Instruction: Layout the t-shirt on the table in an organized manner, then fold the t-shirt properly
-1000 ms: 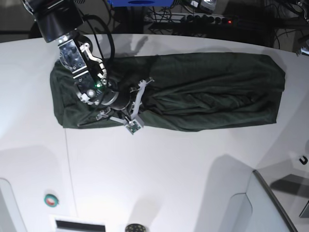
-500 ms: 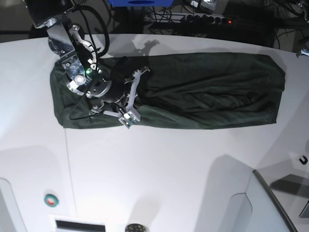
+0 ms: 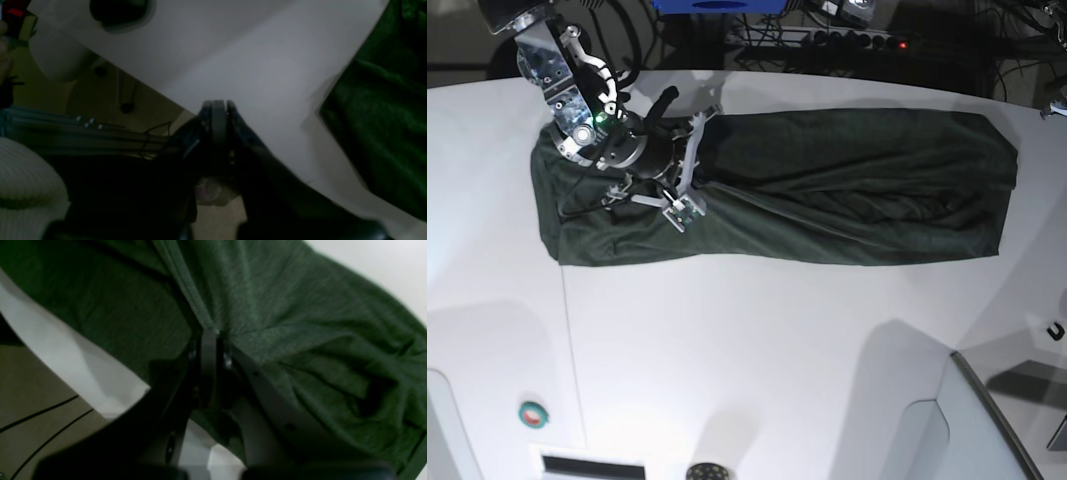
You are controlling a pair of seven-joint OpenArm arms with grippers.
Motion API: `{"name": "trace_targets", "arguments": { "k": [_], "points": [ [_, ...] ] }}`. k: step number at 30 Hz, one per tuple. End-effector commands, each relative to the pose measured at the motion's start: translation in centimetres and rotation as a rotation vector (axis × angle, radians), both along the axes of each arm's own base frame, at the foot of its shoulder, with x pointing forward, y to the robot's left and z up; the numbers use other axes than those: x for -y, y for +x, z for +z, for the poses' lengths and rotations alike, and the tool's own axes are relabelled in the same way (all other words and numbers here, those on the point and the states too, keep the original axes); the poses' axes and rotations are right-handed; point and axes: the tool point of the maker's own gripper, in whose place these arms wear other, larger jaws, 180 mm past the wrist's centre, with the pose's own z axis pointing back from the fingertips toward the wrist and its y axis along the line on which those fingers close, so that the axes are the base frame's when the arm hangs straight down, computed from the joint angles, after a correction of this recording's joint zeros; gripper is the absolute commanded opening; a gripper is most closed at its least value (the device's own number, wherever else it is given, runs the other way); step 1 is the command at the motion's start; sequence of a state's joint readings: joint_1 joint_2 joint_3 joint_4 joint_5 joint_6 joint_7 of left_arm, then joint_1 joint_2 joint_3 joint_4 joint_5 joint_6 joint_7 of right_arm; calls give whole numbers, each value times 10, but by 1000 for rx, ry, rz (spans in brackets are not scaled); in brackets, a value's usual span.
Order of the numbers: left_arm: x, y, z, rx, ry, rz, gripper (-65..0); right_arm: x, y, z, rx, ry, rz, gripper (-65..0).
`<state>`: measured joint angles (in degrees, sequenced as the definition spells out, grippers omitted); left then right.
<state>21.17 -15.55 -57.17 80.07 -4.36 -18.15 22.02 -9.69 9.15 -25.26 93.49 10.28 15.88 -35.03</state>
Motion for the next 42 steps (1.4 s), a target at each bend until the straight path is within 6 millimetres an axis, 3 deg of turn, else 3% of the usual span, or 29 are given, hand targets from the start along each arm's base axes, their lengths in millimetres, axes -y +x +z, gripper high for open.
{"name": "trace_targets", "arguments": {
  "k": [1,7,9,12,14,15,17,23,26,31,37,42],
  "points": [
    [-10,3,16,19,48,-9,-650,-3,9,10,39,22,2,-633],
    [-10,2,16,16,48,-9,-650,-4,9,13,43,26,2,-434],
    [-9,2,16,16,49,-11,-650,-2,11,15,50,27,-6,-428],
    [1,9,14,18,21,-69,-650,34,28,18,69,18,-131,-428],
    [8,15,12,23,-1,-104,-650,61,48,23,90,22,-244,-444],
    [8,16,11,25,-3,-105,-650,79,59,22,92,17,-307,-489],
    [16,25,6,49,-23,-111,-650,112,78,13,74,-2,-405,-641],
    [51,60,-18,60,-98,-182,-650,155,114,-19,22,-22,-511,-650],
    [57,69,-35,53,-143,-183,-650,166,119,-32,-12,-33,-533,-650],
    [49,70,-50,-9,-142,-167,-650,170,121,-38,-9,-28,-545,-650],
    [47,73,-47,1,-136,-167,-650,180,118,-49,-14,-32,-565,-650],
    [45,72,-24,10,-74,-198,-650,180,122,-46,13,-21,-568,-650]
  ]
}}
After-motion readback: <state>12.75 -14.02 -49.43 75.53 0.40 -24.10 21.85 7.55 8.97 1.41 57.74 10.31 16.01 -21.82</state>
